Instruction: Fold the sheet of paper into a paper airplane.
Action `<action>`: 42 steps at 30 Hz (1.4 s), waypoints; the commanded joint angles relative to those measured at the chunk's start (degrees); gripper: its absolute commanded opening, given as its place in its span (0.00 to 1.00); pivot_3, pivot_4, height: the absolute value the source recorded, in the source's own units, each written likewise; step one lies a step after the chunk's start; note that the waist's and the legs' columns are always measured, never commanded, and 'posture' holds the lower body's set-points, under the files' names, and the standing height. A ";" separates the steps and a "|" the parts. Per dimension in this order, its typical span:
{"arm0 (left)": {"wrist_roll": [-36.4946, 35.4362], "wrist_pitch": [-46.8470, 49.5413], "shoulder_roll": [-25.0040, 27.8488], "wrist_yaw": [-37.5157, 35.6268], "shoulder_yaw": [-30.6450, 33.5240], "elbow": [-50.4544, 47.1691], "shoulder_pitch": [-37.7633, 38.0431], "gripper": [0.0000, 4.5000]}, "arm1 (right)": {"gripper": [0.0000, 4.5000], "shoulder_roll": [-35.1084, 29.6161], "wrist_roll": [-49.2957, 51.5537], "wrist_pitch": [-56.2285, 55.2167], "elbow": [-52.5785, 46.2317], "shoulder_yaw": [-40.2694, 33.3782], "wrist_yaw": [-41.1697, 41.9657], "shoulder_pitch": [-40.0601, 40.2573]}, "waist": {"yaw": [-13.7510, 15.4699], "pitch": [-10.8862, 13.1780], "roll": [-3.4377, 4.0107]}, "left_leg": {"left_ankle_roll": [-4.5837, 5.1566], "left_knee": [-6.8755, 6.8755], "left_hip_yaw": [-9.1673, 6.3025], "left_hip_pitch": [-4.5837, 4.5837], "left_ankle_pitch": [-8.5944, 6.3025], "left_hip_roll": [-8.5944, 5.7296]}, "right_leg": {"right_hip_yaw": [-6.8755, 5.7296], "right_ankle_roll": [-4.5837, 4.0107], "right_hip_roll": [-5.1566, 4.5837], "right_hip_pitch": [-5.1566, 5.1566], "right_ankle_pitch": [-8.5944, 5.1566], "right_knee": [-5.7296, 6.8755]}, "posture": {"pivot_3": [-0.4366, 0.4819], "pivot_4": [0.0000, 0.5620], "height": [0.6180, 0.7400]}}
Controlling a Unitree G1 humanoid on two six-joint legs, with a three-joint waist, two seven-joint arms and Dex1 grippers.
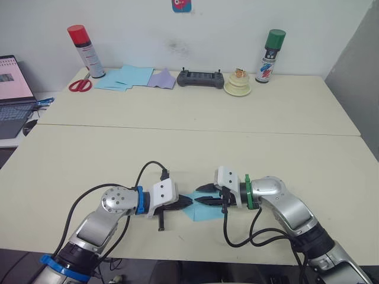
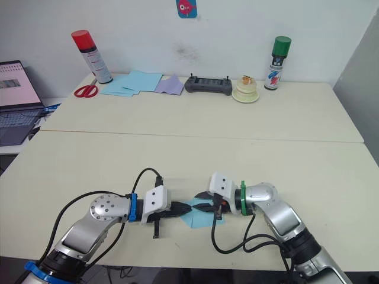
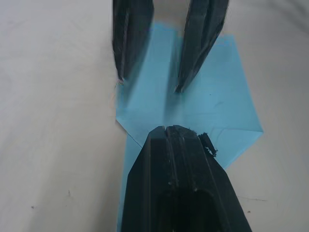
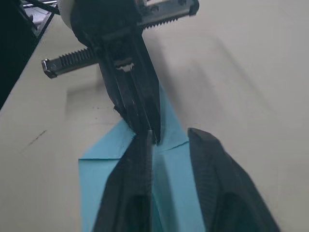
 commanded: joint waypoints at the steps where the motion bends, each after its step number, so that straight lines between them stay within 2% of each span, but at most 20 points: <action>1: 2.67 1.10 1.15 -0.44 -1.59 3.77 1.36 0.00 | 0.01 0.61 -0.11 -0.73 0.01 0.34 -0.16 -0.80 | 0.00 0.00 0.00 | 0.00 0.00 0.00 0.00 0.00 -0.02 | 0.00 0.00 0.00 0.00 0.00 0.00 | 0.48 0.27 1.00; 18: 3.09 1.04 0.58 -0.64 -2.26 4.64 0.49 0.00 | 0.01 -1.62 -2.62 5.07 2.23 3.36 0.53 -1.73 | -0.01 -0.05 0.03 | 0.00 0.00 -0.02 0.02 0.00 -0.02 | -0.01 0.00 0.01 0.01 0.00 0.00 | 0.48 0.27 1.00; 23: 3.18 0.87 0.29 -0.59 -2.61 5.14 0.11 0.00 | 0.01 -4.46 -4.05 4.39 2.26 4.84 2.16 -1.21 | 0.01 -0.22 0.09 | 0.00 0.00 -0.02 0.02 0.00 -0.01 | 0.00 0.00 0.00 0.02 0.00 0.00 | 0.48 0.27 1.00; 37: 3.35 -1.45 0.48 -1.42 -3.47 8.77 -2.17 0.00 | 0.01 -11.67 -3.29 6.73 2.18 0.93 0.03 2.81 | 0.15 -0.77 0.27 | 0.00 0.00 -0.01 0.19 0.00 -0.06 | 0.01 0.13 -0.01 0.23 -0.09 -0.05 | 0.48 0.27 1.00; 42: 3.27 -1.60 0.32 -1.50 -3.73 9.19 -2.57 0.00 | 0.01 -13.14 -1.48 10.64 1.18 -2.15 -1.07 4.91 | 0.22 -0.78 0.27 | -0.01 -0.09 -0.03 0.86 -0.01 -0.03 | 0.01 0.16 -0.28 0.83 -0.30 -0.14 | 0.48 0.27 1.00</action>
